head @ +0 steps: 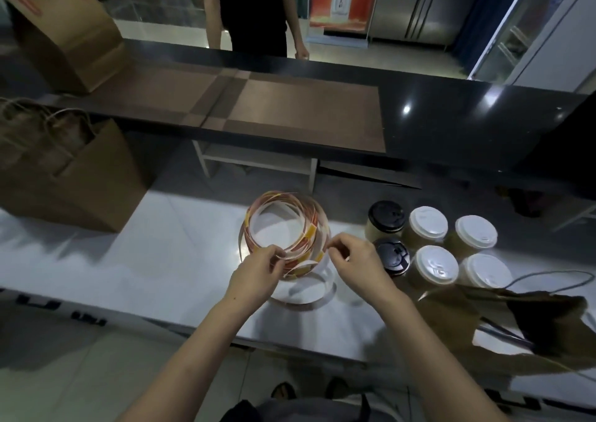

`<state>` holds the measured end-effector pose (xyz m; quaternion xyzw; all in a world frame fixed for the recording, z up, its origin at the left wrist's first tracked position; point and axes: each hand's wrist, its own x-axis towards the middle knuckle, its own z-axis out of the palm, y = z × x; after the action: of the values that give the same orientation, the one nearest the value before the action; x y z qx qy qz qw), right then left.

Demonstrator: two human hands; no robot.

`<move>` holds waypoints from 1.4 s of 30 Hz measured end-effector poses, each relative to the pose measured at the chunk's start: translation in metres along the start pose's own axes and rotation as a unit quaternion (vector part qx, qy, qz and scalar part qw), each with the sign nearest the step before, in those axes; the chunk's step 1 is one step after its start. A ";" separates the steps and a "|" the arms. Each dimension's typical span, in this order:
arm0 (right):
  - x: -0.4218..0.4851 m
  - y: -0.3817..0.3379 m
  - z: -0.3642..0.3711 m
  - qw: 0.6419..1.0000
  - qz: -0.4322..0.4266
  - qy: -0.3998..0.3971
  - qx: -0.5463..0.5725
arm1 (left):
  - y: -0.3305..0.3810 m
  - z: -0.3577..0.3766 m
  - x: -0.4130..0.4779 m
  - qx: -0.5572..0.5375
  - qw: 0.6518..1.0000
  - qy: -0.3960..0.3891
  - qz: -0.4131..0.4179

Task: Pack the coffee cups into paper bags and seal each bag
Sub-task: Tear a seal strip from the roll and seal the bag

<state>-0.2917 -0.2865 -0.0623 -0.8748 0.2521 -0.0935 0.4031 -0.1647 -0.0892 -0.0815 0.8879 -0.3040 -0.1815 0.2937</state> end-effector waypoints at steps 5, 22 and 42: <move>-0.002 0.032 0.027 0.997 0.071 -0.034 -0.012 | -0.005 0.040 -0.009 0.078 0.994 -0.070 0.043; -0.022 0.069 0.043 0.985 0.171 -0.017 0.023 | -0.012 0.078 -0.002 0.044 0.994 -0.101 0.025; -0.012 0.008 0.032 0.946 0.065 0.041 0.315 | 0.024 0.033 -0.017 -0.253 0.967 0.000 -0.016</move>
<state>-0.2930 -0.2637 -0.0882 -0.6800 0.2823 -0.1776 0.6530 -0.2048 -0.1072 -0.0890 0.7897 -0.2340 -0.2571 0.5054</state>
